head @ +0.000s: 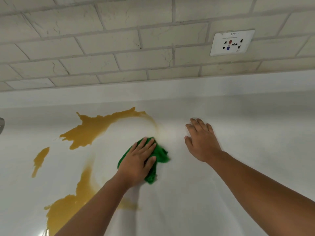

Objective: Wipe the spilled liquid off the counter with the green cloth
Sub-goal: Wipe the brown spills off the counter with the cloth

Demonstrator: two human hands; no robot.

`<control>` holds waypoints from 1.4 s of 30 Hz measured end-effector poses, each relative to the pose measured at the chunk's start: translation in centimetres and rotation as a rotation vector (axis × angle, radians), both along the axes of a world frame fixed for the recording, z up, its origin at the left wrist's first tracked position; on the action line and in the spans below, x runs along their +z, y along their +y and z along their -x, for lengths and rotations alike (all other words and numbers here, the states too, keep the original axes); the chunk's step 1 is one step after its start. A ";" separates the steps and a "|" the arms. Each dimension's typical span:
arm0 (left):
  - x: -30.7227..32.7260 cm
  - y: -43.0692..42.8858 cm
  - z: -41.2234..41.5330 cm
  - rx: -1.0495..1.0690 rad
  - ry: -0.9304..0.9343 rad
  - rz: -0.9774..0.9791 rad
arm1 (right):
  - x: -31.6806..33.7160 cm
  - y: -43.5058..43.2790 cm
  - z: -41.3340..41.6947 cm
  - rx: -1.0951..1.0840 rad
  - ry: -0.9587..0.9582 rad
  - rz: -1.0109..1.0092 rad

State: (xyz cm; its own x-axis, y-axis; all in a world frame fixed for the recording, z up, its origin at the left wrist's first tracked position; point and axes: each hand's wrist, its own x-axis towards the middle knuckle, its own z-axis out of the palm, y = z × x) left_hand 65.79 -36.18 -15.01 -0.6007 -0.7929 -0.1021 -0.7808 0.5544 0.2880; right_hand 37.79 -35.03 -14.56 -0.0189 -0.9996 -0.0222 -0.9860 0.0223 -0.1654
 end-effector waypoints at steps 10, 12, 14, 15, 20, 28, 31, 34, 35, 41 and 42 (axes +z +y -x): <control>0.1 -9.3 1.8 0.529 -0.184 -0.032 | -1.2 0.8 0.3 0.015 0.005 -0.003; 0.3 -9.4 5.3 0.458 -0.178 -0.045 | -1.2 0.8 0.4 0.018 -0.002 0.004; 0.3 -7.6 7.8 0.331 -0.159 -0.010 | -1.2 0.8 0.4 0.024 -0.015 0.009; 0.1 -6.3 8.4 0.271 -0.138 0.016 | -1.2 0.8 0.5 0.026 -0.020 0.012; -0.1 -0.9 4.0 0.088 -0.029 0.034 | -1.2 0.8 0.8 0.037 -0.038 0.006; -0.1 -7.7 1.9 0.438 -0.188 0.026 | -1.3 0.7 0.7 0.044 -0.028 0.000; 0.2 -8.6 7.0 0.380 -0.183 0.014 | -1.3 0.7 0.7 0.049 -0.032 -0.004; 0.4 -6.0 10.8 0.200 -0.130 0.039 | -1.5 0.9 1.0 0.051 -0.054 0.009; 0.4 -4.6 11.1 0.147 -0.127 0.047 | -1.4 1.0 1.1 0.053 -0.070 0.013; 0.3 1.4 4.4 -0.027 -0.086 0.042 | -1.2 1.6 1.6 0.107 -0.044 -0.011; 0.2 1.0 3.0 0.004 -0.092 0.052 | -1.2 1.6 1.6 0.109 -0.037 -0.012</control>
